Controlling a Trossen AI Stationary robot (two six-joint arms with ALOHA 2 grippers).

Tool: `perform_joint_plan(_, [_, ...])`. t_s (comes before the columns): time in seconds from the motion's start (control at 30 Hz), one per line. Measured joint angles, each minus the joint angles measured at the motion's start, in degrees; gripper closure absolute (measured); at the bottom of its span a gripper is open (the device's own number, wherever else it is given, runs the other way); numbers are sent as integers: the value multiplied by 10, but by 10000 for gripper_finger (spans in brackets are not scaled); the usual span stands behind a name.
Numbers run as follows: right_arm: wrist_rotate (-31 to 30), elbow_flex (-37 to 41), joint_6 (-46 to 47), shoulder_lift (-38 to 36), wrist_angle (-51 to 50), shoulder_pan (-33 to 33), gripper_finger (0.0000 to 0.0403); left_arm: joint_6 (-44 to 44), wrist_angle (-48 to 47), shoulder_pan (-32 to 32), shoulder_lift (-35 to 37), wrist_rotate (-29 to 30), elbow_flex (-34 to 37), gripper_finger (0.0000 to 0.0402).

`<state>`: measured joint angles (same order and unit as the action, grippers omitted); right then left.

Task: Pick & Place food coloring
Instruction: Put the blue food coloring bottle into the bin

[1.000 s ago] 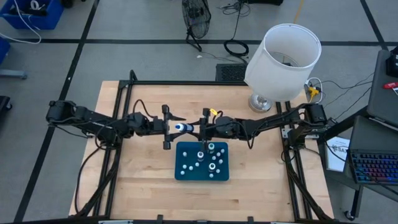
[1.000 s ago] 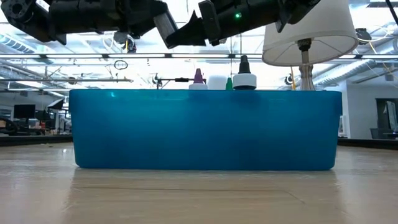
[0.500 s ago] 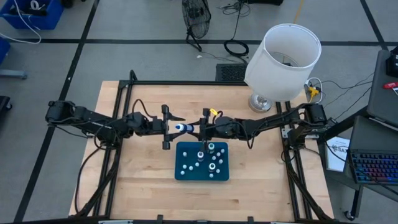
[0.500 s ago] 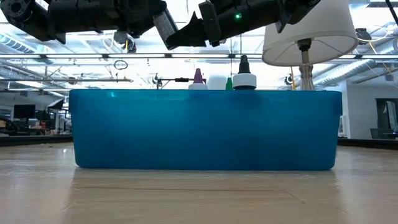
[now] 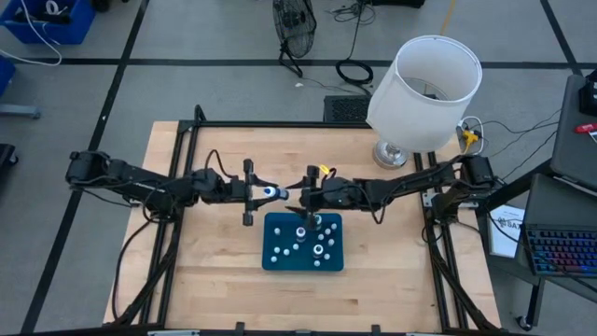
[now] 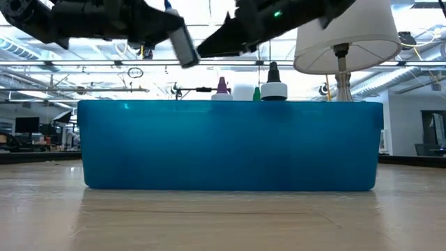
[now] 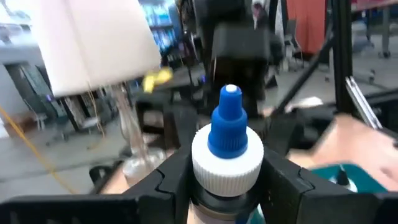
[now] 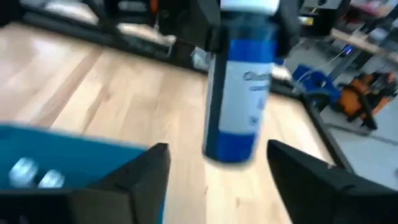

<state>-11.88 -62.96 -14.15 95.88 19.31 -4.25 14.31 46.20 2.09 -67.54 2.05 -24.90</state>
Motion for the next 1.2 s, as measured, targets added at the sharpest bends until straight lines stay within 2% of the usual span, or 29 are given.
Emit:
perform_joint_plan(0.13, [-1,0,22,-52,-88,-11,117,-21,-100,12,27,25,-1,258])
perform_joint_plan(0.27, [-1,0,67,-98,-126,-21,107,-36,-142,36,31,25,-1,258])
perform_joint_plan(0.53, [-2,0,70,-120,-126,-26,119,-49,-113,91,-36,10,-10,258])
perform_joint_plan(0.63, [-2,0,69,-119,-127,-25,122,-55,-118,101,-81,29,-27,258])
perform_joint_plan(0.9, [-2,0,68,-120,-116,-25,120,-43,-118,89,-193,25,-79,258])
perform_joint_plan(1.2, [-2,0,68,-120,-120,-25,124,-68,-81,68,-246,9,-81,258])
